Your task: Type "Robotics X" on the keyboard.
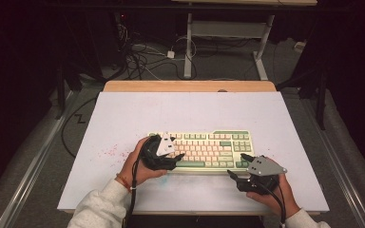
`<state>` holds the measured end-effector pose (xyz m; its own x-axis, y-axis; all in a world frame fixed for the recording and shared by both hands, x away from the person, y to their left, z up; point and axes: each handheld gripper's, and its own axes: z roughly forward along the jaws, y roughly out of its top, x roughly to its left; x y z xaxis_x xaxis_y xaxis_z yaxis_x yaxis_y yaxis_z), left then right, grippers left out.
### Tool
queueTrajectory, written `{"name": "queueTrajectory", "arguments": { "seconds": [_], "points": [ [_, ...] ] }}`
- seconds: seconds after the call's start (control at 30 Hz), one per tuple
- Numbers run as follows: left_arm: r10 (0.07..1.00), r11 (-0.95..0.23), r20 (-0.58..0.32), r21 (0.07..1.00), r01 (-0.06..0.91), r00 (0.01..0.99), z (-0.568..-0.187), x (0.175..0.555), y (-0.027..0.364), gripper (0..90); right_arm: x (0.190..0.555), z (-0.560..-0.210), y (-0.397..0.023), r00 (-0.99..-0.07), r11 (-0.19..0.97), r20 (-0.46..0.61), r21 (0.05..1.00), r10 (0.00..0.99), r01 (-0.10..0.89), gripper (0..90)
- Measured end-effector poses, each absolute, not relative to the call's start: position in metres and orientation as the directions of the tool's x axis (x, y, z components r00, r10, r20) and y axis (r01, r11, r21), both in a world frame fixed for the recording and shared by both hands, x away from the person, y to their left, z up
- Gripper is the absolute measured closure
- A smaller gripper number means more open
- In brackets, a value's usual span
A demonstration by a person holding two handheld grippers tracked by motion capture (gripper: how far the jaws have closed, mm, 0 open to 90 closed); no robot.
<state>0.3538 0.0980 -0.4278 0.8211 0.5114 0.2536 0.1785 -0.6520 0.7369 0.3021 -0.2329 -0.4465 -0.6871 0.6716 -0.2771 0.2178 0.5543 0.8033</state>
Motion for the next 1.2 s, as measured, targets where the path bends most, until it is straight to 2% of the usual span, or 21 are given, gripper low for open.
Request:
{"name": "queueTrajectory", "arguments": {
  "seconds": [0.13, 0.27, 0.57, 0.9, 1.0, 1.2],
  "points": [
    [0.514, -0.647, 0.263, 0.743, 0.168, 0.816, -0.429, 0.350, 0.105, 23.3, 0.303, -0.447, -0.233, -0.685, 0.550, -0.272, 0.804, 0.676, 0.225, 29.7],
    [0.527, -0.637, 0.278, 0.754, 0.157, 0.803, -0.430, 0.346, 0.112, 21.8, 0.304, -0.448, -0.233, -0.685, 0.550, -0.270, 0.803, 0.677, 0.228, 30.0],
    [0.565, -0.627, 0.310, 0.764, 0.153, 0.765, -0.434, 0.335, 0.132, 20.6, 0.304, -0.448, -0.233, -0.684, 0.548, -0.267, 0.804, 0.679, 0.230, 30.7],
    [0.591, -0.621, 0.318, 0.766, 0.167, 0.742, -0.441, 0.325, 0.152, 20.4, 0.307, -0.446, -0.234, -0.687, 0.546, -0.260, 0.804, 0.678, 0.234, 37.0],
    [0.593, -0.630, 0.318, 0.756, 0.180, 0.740, -0.446, 0.322, 0.157, 20.1, 0.308, -0.446, -0.233, -0.688, 0.541, -0.256, 0.808, 0.679, 0.234, 41.0],
    [0.608, -0.639, 0.321, 0.740, 0.208, 0.727, -0.452, 0.315, 0.168, 19.7, 0.313, -0.440, -0.232, -0.702, 0.528, -0.231, 0.815, 0.674, 0.239, 63.5]
  ]
}}
